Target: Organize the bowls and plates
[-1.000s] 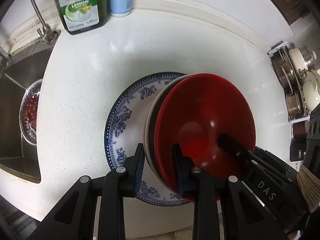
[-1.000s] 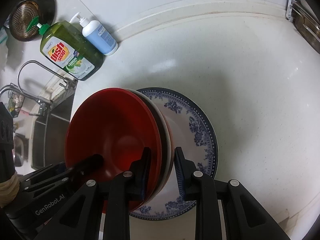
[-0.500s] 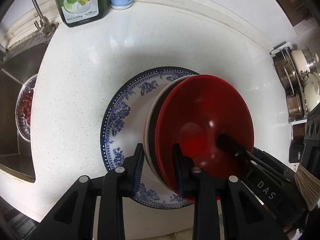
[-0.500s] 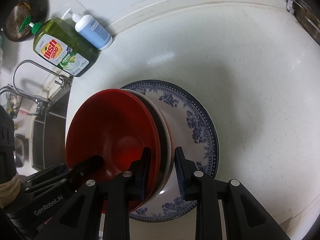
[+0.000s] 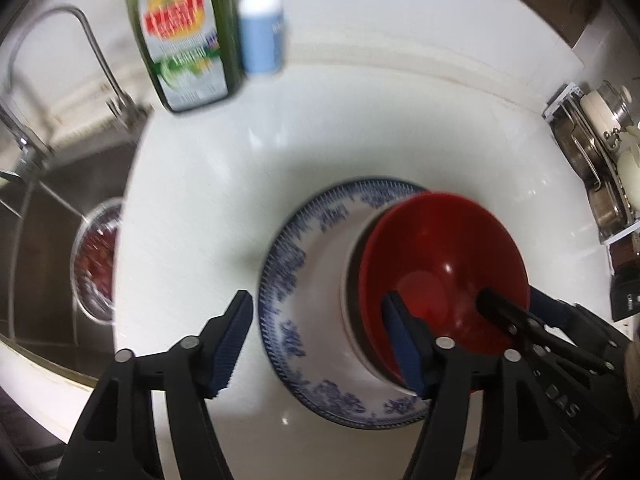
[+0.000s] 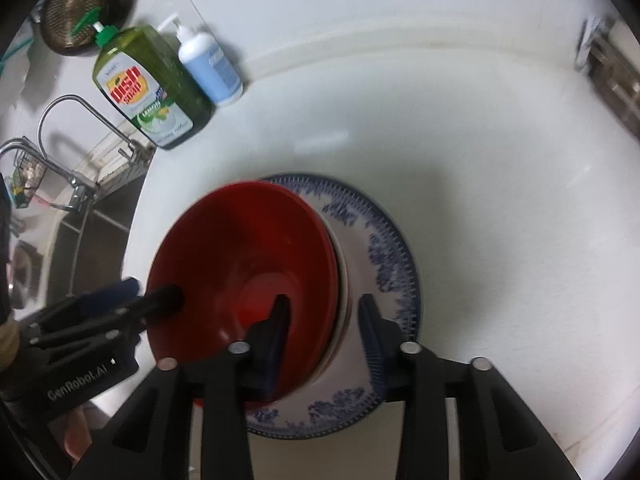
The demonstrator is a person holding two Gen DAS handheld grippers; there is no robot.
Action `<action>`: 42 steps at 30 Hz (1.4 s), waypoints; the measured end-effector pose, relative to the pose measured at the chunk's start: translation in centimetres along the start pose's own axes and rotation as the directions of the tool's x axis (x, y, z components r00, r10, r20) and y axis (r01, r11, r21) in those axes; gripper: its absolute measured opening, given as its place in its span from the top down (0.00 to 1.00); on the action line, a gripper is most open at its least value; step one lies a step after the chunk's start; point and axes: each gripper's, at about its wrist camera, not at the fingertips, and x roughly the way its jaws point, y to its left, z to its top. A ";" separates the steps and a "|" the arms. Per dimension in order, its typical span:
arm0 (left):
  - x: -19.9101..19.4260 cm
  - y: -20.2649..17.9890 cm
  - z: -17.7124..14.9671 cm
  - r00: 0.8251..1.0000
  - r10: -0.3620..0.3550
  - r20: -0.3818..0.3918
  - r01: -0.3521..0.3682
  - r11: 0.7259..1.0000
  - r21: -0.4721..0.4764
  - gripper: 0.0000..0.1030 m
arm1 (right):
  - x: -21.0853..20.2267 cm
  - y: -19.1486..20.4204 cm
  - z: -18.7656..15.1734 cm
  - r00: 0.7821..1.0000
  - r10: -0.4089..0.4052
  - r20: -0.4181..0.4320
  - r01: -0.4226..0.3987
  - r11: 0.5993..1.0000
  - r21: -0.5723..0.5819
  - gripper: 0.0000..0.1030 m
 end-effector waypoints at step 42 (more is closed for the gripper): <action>-16.0 -5.0 -22.9 0.844 0.156 0.513 -0.153 0.987 -0.048 0.01 | -17.2 -2.1 -20.7 0.877 -0.065 0.476 0.119 0.989 -0.084 0.23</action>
